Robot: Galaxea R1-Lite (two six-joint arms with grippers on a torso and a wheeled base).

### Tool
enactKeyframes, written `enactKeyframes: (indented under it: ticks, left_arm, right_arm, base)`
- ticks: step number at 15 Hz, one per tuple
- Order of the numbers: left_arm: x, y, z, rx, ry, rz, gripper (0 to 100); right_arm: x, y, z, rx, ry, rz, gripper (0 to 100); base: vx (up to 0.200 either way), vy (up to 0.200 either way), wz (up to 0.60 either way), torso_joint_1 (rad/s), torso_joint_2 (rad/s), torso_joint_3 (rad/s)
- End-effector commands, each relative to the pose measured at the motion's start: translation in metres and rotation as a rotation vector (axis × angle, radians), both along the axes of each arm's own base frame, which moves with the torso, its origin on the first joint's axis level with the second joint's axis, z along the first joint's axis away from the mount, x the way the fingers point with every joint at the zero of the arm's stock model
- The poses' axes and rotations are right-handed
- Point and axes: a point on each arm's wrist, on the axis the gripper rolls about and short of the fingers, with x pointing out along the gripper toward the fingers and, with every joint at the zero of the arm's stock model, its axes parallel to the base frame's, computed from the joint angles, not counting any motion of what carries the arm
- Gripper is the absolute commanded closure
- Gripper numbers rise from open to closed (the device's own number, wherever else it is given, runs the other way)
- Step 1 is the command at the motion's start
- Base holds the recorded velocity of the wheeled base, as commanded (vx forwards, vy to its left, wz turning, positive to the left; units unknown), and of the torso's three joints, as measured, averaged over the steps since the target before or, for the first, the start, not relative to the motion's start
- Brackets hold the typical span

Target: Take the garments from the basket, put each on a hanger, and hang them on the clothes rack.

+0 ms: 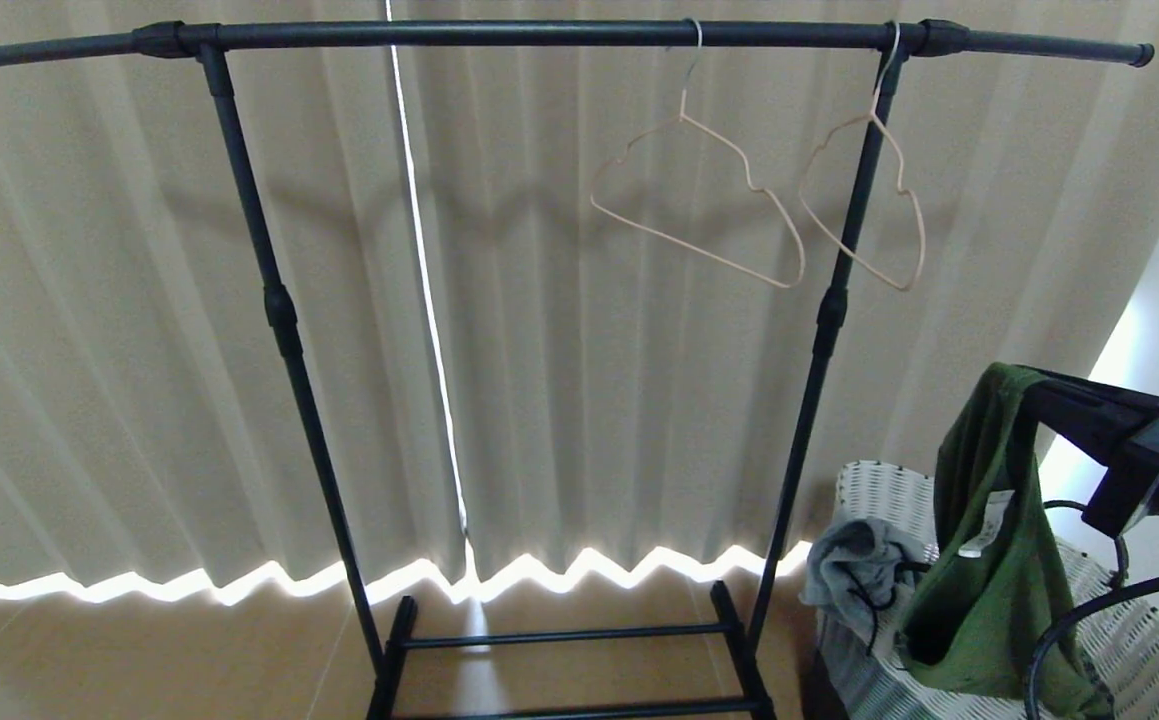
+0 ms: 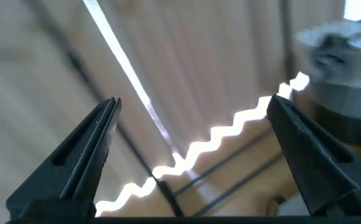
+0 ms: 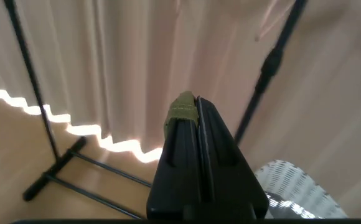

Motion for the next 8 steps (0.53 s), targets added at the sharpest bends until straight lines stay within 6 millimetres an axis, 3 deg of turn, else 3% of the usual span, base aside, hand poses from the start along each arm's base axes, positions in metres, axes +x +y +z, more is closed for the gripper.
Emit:
enactKeyframes:
  ticks: [1,5,8]
  left_arm:
    - [0.072,-0.014,0.02,0.082,0.158,-0.196,0]
    - [0.126,-0.051,0.039,0.128,0.148,-0.272,0]
    - [0.142,-0.092,0.037,0.191,0.188,-0.334,0]
  right_arm:
    - [0.009,0.009,0.006,0.023,0.005,0.03,100]
    - [0.009,0.011,0.018,0.051,-0.031,0.059,100]
    - [0.005,0.024,0.018,0.07,-0.026,0.143,100]
  base:
    - [0.0,0.0,0.0,0.0,0.0,0.0]
    - [0.0,0.0,0.0,0.0,0.0,0.0]
    - [0.0,0.0,0.0,0.0,0.0,0.0]
